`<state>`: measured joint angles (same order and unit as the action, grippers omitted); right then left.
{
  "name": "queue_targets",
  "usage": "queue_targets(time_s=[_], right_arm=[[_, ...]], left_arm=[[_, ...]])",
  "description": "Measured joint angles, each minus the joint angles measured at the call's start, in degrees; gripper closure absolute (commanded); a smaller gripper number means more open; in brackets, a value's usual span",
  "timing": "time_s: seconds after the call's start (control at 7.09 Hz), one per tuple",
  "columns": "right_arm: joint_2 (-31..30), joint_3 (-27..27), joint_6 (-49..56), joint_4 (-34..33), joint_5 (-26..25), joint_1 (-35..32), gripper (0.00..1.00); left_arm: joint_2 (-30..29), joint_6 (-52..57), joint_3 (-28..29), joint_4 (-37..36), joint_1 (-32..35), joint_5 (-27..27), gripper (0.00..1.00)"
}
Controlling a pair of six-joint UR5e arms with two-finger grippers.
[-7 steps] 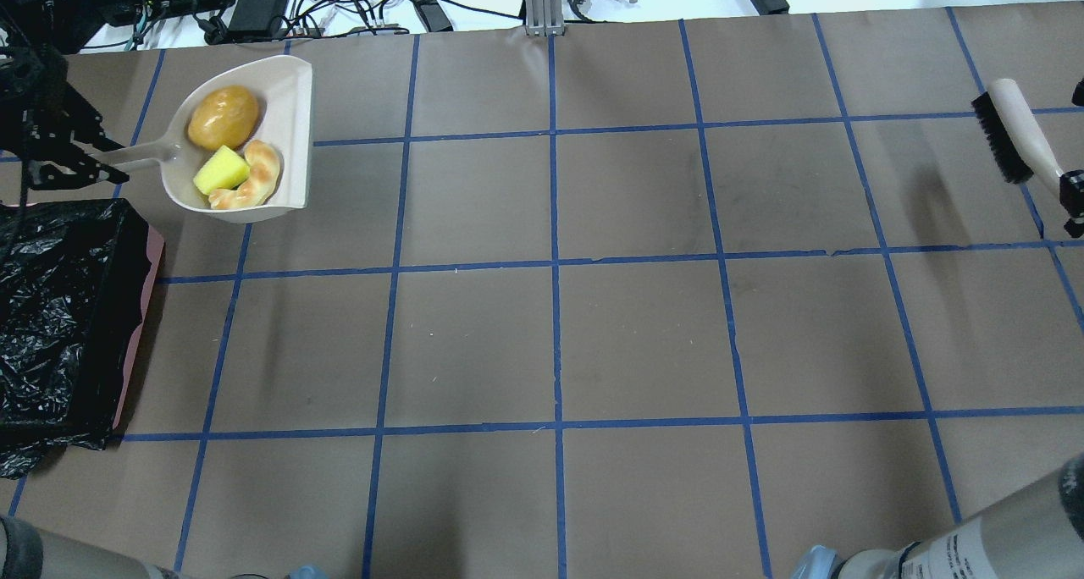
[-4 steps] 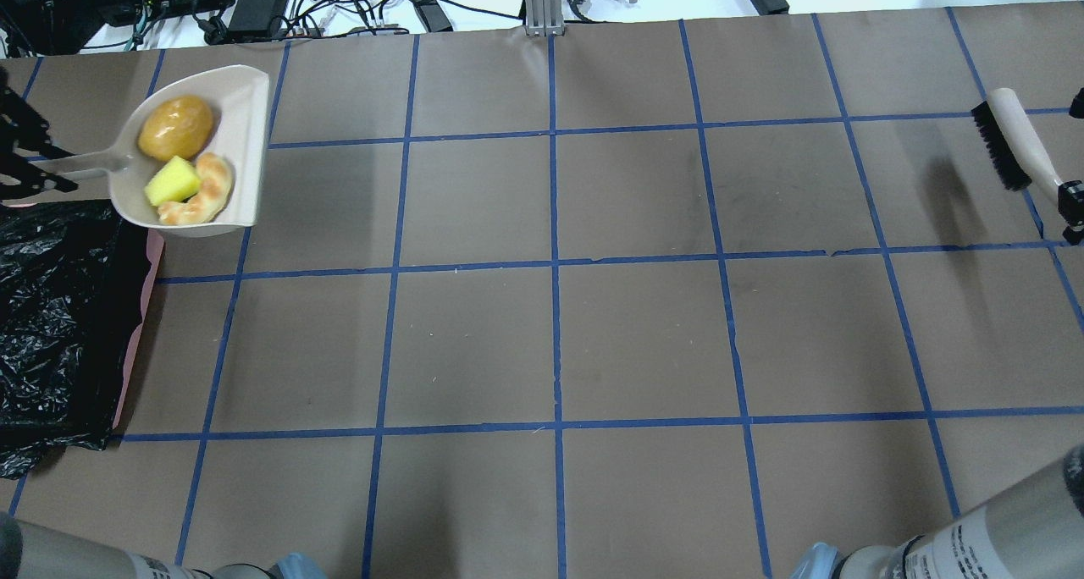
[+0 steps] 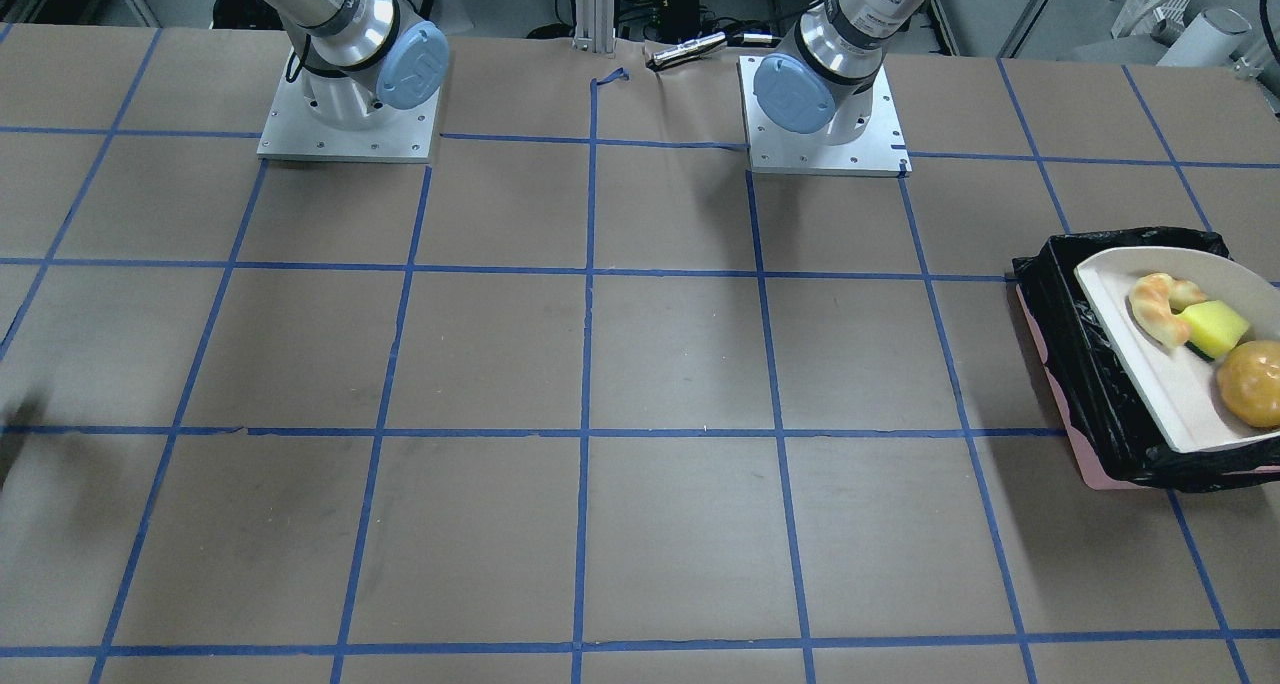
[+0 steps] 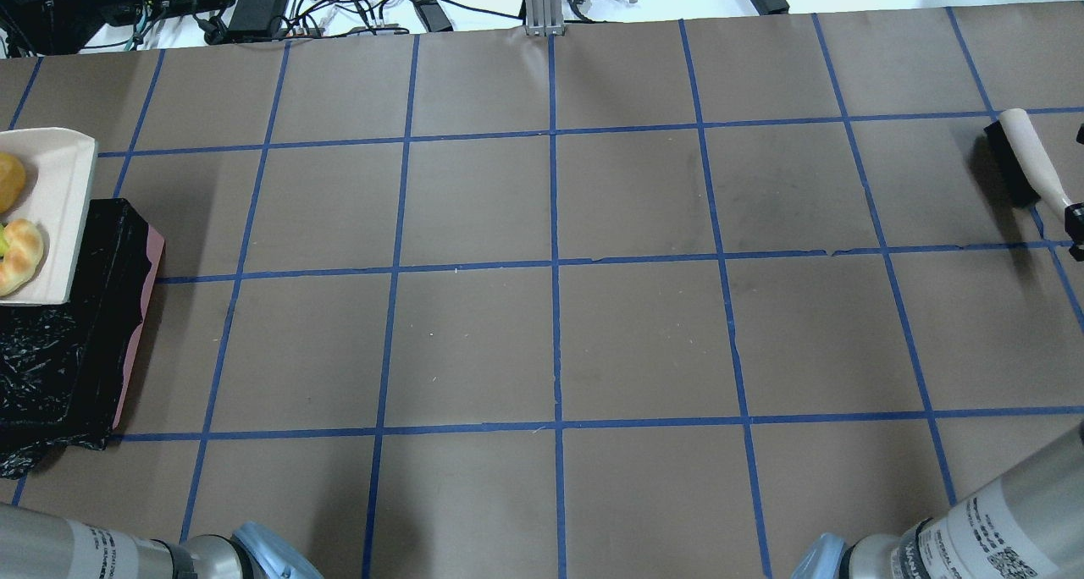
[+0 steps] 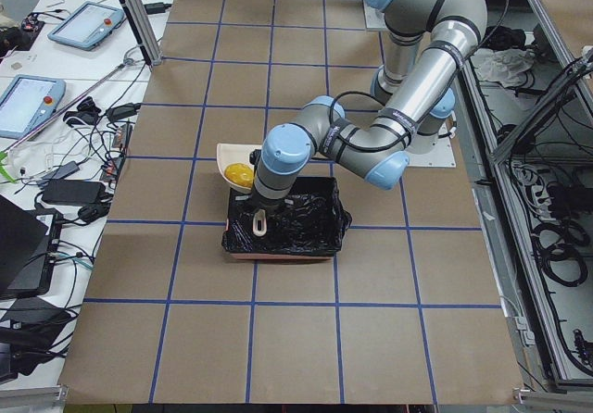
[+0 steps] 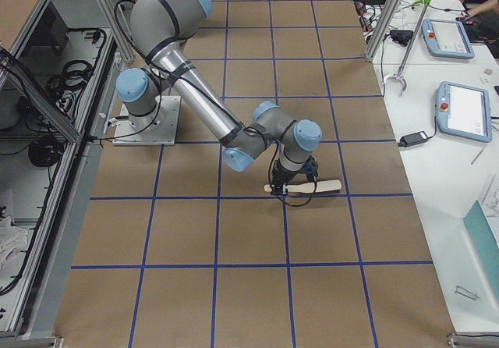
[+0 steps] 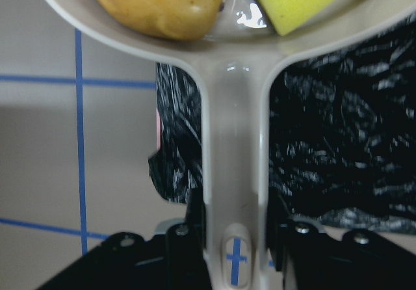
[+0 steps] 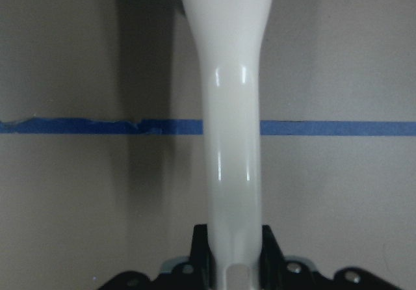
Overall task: Sweep and dump trash into bin
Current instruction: 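Tip the dustpan over the black bin with the left gripper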
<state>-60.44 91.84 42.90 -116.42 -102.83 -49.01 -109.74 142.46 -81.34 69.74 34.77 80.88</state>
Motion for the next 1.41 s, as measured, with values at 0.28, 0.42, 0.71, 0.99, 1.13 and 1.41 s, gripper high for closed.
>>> queue_targets(time_s=[0.28,0.42,0.71,0.99,1.13,1.41], right_arm=[[0.04,0.00,-0.27,0.06,0.04,0.05,1.00],[-0.06,0.00,-0.38,0.13,0.09,0.04,1.00],[-0.60,0.00,-0.38,0.30,0.45,-0.18,1.00],[-0.61,0.00,-0.33,0.50,0.65,-0.35,1.00],[-0.47,0.00,-0.34,0.57,0.69,-0.37,1.00],[-0.30,0.02,-0.34,0.73,0.67,-0.38,0.99]], left_arm=[[-0.79,0.60,0.13,-5.45,-0.25,4.70,1.00],[-0.88,0.63,0.13,-7.33,-0.20,6.94,1.00],[-0.06,0.63,0.06,-10.00,0.29,13.69,1.00],[0.52,1.16,-0.52,-12.97,0.63,19.98,1.00],[0.69,2.56,-0.94,-15.63,0.72,22.91,1.00],[1.41,5.63,-1.44,-19.40,1.54,28.69,1.00]])
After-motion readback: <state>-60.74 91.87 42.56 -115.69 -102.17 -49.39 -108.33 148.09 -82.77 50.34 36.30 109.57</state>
